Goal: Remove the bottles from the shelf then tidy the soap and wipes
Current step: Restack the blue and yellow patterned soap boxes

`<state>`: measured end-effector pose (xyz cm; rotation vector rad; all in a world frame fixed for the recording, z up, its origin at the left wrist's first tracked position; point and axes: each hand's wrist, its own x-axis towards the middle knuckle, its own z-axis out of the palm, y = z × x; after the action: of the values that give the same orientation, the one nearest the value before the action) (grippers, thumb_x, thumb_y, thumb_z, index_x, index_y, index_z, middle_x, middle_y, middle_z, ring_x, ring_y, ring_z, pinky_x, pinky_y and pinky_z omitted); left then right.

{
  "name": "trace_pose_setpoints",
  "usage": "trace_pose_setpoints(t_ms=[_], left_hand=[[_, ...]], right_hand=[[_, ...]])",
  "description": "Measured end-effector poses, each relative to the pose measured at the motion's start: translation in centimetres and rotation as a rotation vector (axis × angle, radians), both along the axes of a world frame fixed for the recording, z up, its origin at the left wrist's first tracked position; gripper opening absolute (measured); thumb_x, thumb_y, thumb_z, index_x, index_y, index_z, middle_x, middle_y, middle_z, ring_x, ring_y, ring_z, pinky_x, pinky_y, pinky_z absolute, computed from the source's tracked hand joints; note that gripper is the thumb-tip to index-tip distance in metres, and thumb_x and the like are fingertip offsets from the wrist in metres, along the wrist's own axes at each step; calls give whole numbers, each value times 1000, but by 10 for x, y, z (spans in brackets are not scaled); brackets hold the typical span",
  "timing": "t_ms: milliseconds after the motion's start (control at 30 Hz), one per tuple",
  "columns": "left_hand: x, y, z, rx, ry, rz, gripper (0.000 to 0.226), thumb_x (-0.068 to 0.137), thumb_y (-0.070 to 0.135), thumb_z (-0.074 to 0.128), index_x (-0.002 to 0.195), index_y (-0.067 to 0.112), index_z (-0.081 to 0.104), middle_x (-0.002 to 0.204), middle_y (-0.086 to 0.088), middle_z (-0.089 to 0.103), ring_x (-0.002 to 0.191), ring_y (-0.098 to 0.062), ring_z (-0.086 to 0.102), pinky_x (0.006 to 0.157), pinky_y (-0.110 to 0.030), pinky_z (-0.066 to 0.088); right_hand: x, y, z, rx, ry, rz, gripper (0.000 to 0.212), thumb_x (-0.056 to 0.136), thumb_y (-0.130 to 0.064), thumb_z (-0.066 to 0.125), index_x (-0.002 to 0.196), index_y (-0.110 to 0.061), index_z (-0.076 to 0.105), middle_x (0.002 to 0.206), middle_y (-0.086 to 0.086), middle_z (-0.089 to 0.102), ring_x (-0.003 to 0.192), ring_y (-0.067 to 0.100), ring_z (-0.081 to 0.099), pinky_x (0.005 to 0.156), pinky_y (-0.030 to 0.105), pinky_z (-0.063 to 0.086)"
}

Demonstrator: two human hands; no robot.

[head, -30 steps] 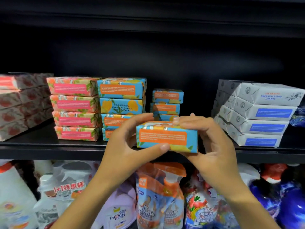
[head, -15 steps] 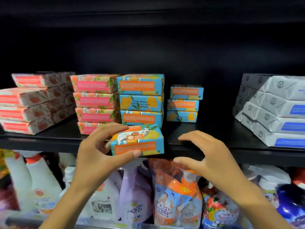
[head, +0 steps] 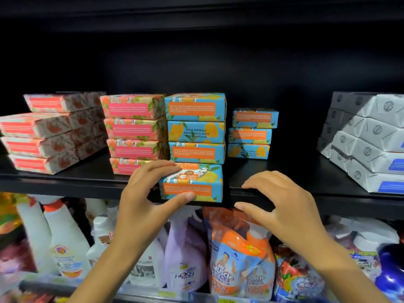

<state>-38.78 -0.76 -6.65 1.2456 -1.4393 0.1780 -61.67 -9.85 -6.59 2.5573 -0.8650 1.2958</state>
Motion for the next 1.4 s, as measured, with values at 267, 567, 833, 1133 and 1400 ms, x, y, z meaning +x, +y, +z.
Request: trace_pose_setpoints(t_ms=[267,567,833,1133,1400], left_hand=[[-13,-11,5,19,-10,76,42,65,54,75,102,40,60,113,17,60,110,-7,55,93,-21,42],[-18,-19,8,15,-178,266,34,73,32,75,102,14,72,104,2,67,101,-23,57,86,-19,34],[-29,-13,14,-9,-313,312,29,75,26,76,101,13,72,106,-3,65,102,-26,54,85,-24,36],[-91,-40,10,53,-329,-70,35,79,44,58,93,16,72,92,5,69,89,-9,59,76,-23,43],[-95,-50,-2,54,-321,-19,32,75,50,55,82,26,75,85,15,71,83,-1,59,66,-16,47]], right_hand=[[-2,0,-1,1,3,11,38,79,-57,50,95,-26,67,92,-16,63,89,2,53,58,20,50],[-4,0,-1,9,14,14,37,81,-55,49,97,-26,66,92,-16,62,89,3,53,60,23,52],[-11,-5,26,285,-51,188,37,75,-51,63,99,-24,69,97,-16,65,95,0,58,82,21,48],[8,-81,82,256,-279,-47,55,78,-16,74,128,-18,51,118,-1,51,114,13,47,91,19,37],[16,-103,78,182,-104,-239,37,81,-9,68,115,-9,53,114,9,51,116,23,37,81,21,31]])
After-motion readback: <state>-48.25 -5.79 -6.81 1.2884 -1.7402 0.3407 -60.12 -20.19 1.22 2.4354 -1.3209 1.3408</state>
